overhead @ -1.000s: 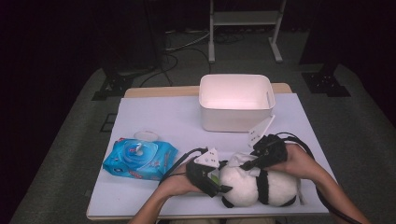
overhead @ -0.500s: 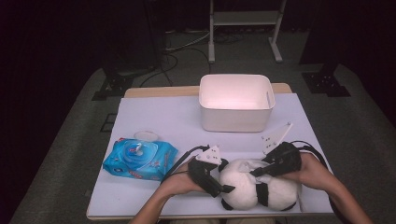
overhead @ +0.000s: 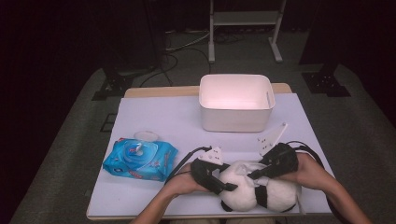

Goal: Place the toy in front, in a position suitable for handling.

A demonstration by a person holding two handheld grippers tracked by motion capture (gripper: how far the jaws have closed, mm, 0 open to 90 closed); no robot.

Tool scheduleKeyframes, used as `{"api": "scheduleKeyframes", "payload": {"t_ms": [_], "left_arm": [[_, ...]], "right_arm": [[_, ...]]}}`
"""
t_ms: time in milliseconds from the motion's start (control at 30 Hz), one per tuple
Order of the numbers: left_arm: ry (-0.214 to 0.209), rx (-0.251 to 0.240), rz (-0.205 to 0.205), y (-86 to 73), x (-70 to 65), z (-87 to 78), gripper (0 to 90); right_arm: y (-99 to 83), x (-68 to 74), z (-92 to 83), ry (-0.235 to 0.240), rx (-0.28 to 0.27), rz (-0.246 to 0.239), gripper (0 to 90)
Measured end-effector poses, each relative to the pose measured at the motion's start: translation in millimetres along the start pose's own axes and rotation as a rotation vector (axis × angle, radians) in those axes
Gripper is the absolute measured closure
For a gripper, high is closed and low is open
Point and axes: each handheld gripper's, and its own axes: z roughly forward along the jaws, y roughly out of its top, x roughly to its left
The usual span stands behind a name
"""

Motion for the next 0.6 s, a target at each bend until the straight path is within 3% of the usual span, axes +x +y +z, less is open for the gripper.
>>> {"api": "scheduleKeyframes", "payload": {"t_ms": [200,333,600], "left_arm": [[0.029,0.021,0.03,5.3,-0.2,-3.6,46.0],[0.064,0.052,0.061,9.3,1.4,-7.9,46.2],[0.12,0.087,0.101,9.6,4.6,-21.7,44.8]], "right_arm": [[7.8,-2.6,0.6,-0.013,0.01,-0.011,81.9],[11.8,-7.4,1.8,-0.006,0.001,-0.013,81.8],[25.1,-13.0,4.0,-0.038,0.006,-0.03,81.7]]}}
